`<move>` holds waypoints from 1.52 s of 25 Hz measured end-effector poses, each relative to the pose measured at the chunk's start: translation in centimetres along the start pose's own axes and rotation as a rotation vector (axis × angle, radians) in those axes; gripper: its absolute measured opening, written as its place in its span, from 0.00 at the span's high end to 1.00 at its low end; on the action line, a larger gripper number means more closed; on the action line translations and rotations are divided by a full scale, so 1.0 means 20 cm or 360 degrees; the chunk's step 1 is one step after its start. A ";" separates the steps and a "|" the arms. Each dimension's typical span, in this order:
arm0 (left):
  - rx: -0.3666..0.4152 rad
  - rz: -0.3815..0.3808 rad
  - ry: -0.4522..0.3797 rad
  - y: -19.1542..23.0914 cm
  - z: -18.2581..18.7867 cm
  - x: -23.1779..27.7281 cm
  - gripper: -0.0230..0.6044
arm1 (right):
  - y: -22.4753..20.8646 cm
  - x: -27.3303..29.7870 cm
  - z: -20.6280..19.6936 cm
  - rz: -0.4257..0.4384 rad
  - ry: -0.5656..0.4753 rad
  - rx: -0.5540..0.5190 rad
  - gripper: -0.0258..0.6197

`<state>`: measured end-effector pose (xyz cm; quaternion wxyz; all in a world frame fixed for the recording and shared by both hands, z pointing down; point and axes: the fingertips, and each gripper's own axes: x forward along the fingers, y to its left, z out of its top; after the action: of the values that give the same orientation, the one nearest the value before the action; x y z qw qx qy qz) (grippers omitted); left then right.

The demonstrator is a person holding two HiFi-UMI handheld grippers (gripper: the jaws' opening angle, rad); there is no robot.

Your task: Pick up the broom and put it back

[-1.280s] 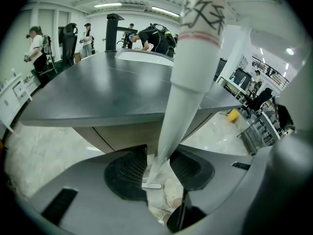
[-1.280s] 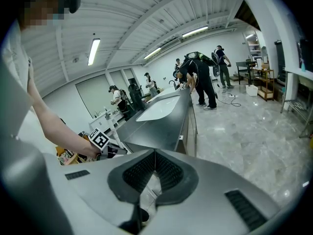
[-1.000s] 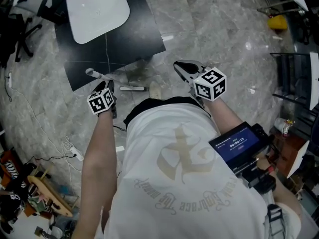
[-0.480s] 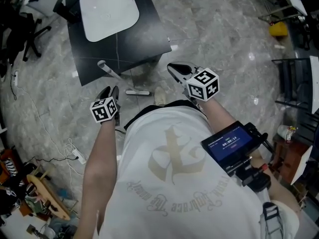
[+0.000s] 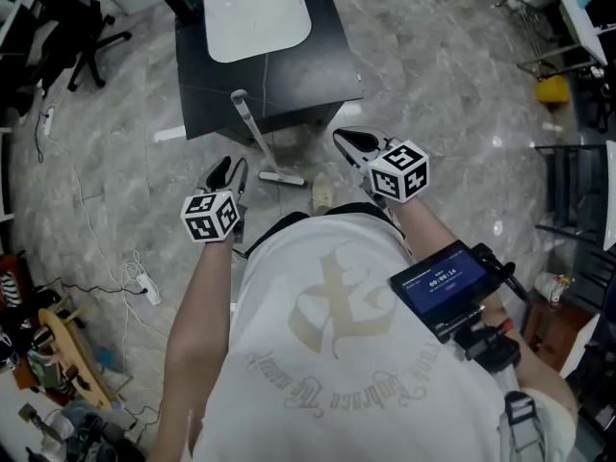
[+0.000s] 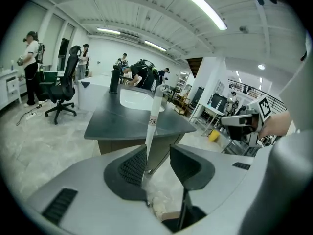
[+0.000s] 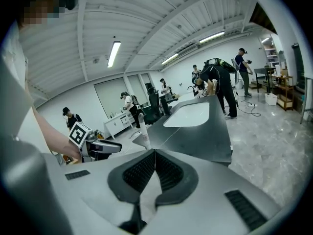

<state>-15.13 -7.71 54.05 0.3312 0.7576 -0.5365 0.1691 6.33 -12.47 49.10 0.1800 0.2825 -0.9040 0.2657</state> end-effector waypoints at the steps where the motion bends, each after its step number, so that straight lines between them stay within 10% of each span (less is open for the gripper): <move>1: -0.0005 -0.0009 -0.0032 -0.01 0.02 -0.03 0.71 | 0.02 0.01 0.01 0.0009 0.0000 -0.0010 0.93; 17: 0.0155 -0.0155 -0.0223 -0.08 -0.34 -0.75 0.94 | 0.79 -0.02 -0.31 0.0100 -0.0060 -0.0147 0.93; 38: 0.0186 -0.0270 -0.0163 -0.16 -0.37 -0.68 0.94 | 0.76 -0.06 -0.31 0.0051 -0.0098 -0.0135 0.93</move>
<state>-16.48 7.54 49.94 0.2718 0.8259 -0.4760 0.1325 -0.93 2.29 47.79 0.1598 0.2681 -0.9240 0.2211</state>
